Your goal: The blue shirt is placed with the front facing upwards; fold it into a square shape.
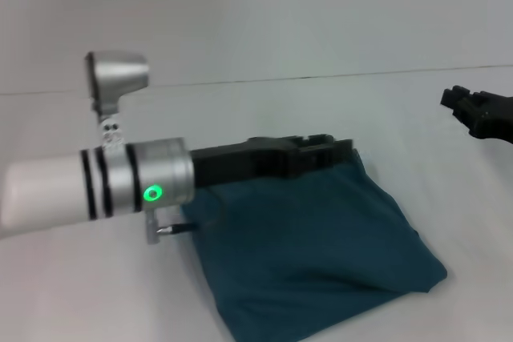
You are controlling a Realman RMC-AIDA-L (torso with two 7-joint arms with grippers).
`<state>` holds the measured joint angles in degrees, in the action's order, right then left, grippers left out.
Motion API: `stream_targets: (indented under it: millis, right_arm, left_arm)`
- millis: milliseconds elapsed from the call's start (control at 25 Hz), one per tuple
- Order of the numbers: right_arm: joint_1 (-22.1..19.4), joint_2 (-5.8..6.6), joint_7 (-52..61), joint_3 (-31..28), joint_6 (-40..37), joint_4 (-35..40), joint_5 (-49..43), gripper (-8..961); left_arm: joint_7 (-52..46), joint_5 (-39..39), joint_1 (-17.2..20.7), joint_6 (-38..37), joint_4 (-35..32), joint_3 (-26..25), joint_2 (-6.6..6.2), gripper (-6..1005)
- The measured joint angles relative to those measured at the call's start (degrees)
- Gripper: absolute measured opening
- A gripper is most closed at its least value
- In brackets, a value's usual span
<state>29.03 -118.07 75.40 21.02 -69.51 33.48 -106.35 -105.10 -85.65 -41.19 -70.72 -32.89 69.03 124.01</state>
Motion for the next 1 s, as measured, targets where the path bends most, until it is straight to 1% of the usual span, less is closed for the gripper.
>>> stream_targets:
  millis: [120,200,240,280,320,360,400,480,560,640,760,840,1000]
  right_arm:
    - [0.0,1.45,9.4,2.3,-1.5,2.8,-2.9,94]
    - [0.0,2.67,15.9,3.7,-2.7,4.3,-4.7,107]
    - [0.1,3.19,18.8,4.3,-3.5,4.9,-5.6,152]
    - [0.3,3.93,22.1,5.2,-4.4,5.4,-6.7,197]
    - [0.6,4.61,25.6,6.0,-5.5,5.7,-7.8,243]
    - [1.0,5.2,28.3,6.8,-6.4,5.7,-8.7,288]
    - [1.5,5.84,30.9,7.6,-7.4,5.8,-9.5,333]
    - [2.5,6.58,35.0,8.8,-9.0,5.8,-10.9,380]
    - [3.4,6.75,37.8,9.7,-9.6,5.8,-11.9,427]
    - [4.4,6.58,39.4,10.7,-9.5,5.7,-13.2,474]
    - [6.5,6.03,40.9,12.3,-7.0,4.0,-16.1,475]
    - [7.7,5.55,41.5,13.0,-5.4,2.8,-17.6,473]
    - [10.1,4.68,42.7,15.1,-2.1,0.9,-19.4,468]
  left_arm:
    - [0.9,-1.2,4.6,-0.6,-3.9,-0.9,-0.1,486]
    - [1.4,-3.9,7.3,-2.0,-6.9,-3.1,-0.11,568]
    - [1.7,-5.6,8.1,-2.8,-7.7,-4.5,-0.1,614]
    - [2.4,-8.7,9.3,-4.6,-8.5,-7.3,-0.09,661]
    - [2.4,-8.7,9.3,-4.6,-8.5,-7.3,-0.09,707]
    - [3.4,-10.9,9.9,-6.1,-8.7,-9.8,-0.1,754]
    - [4.3,-12.3,10.3,-7.3,-8.6,-11.3,-0.1,800]
    - [6.5,-14.4,11.1,-10.0,-8.6,-14.7,-0.11,834]
    - [9.1,-15.6,12.2,-13.2,-8.7,-17.7,-0.1,868]
    - [11.6,-16.4,13.0,-16.3,-8.7,-20.1,-0.11,901]
    - [13.3,-18.8,13.7,-18.3,-9.0,-22.1,-0.25,952]
    - [13.6,-21.3,13.8,-18.6,-9.0,-22.9,-0.3,948]
    - [13.7,-23.6,13.7,-18.5,-9.0,-23.3,-0.36,940]
